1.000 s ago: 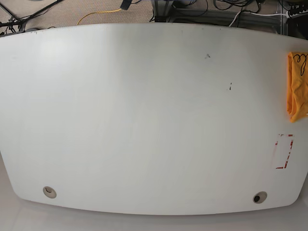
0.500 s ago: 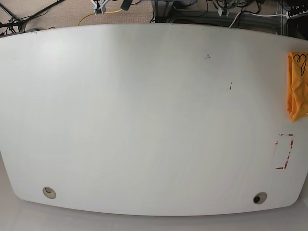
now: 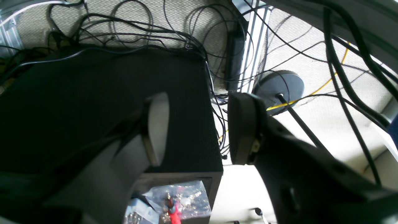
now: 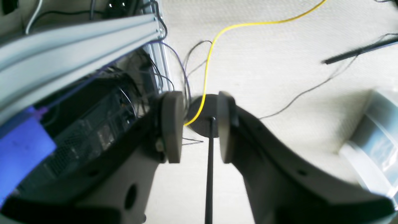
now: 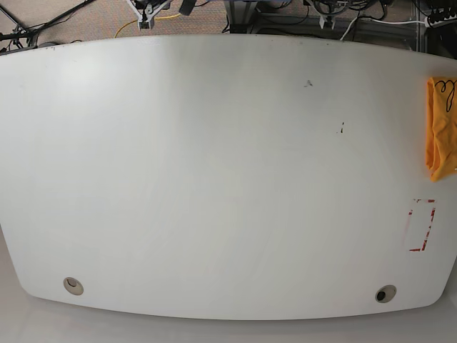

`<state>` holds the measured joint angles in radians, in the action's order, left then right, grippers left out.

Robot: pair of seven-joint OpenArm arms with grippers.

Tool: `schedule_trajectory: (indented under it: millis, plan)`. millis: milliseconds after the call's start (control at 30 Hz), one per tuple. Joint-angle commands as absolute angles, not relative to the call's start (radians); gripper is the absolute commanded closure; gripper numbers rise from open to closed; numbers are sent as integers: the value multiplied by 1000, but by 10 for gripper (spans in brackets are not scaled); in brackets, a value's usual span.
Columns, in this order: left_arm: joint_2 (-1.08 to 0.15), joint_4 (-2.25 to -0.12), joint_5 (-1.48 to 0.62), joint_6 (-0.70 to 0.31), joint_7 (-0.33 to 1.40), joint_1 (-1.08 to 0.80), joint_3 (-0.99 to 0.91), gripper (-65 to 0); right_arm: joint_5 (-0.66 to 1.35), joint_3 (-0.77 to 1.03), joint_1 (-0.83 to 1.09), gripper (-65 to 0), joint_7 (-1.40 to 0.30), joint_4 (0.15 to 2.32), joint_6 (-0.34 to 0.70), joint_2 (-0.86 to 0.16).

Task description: Fold the T-shirt properly

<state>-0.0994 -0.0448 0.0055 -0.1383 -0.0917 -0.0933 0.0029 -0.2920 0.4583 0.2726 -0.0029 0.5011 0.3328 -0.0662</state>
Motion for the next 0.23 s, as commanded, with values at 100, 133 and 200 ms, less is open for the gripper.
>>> schedule_trajectory:
  millis: [100, 133, 200]
  plan:
    - [-105, -44, 1, -137, -91, -94, 4, -274, -294, 460, 252, -178, 2, 463, 338, -67]
    - [-105, -45, 1, -137, -93, -94, 4, -274, -294, 460, 249, -178, 2, 463, 338, -65]
    - [-105, -51, 1, -137, -96, -96, 4, -276, -294, 460, 248, -178, 2, 463, 338, -64]
